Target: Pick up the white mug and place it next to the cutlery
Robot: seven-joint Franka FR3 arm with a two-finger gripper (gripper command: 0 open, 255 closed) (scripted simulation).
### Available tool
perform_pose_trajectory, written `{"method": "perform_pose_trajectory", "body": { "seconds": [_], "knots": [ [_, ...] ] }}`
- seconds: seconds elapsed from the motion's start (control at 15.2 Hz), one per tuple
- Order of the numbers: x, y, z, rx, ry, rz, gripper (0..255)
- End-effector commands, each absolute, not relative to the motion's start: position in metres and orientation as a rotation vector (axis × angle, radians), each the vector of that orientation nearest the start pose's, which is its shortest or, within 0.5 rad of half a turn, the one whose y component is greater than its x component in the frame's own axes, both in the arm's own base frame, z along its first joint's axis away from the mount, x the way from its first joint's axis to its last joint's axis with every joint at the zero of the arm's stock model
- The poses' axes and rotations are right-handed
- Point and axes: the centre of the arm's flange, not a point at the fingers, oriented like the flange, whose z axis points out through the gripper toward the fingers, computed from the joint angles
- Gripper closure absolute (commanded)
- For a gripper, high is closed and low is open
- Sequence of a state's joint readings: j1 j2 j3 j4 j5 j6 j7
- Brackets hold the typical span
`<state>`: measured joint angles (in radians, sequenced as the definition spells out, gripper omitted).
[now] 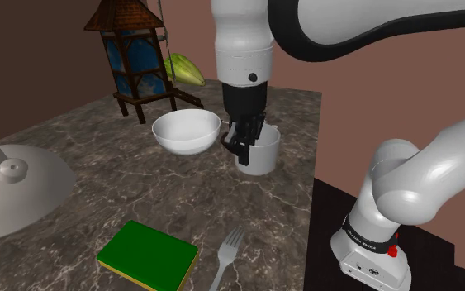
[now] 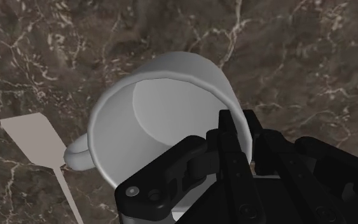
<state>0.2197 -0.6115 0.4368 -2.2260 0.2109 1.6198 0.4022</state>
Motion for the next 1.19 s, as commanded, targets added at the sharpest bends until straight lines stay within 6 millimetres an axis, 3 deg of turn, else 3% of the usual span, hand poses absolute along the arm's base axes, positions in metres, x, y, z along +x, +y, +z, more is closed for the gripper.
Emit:
{"method": "perform_pose_trajectory", "body": {
  "seconds": [0.0, 0.46, 0.53, 0.86, 1.12],
  "knots": [
    [0.266, 0.275, 0.562, -3.179, -0.260, 0.026, 255],
    [0.266, 0.275, 0.562, -3.179, -0.260, 0.026, 255],
    [0.266, 0.275, 0.562, -3.179, -0.260, 0.026, 0],
    [0.266, 0.275, 0.562, -3.179, -0.260, 0.026, 0],
    [0.267, 0.277, 0.612, -3.179, -0.260, 0.026, 0]
  ]
}}
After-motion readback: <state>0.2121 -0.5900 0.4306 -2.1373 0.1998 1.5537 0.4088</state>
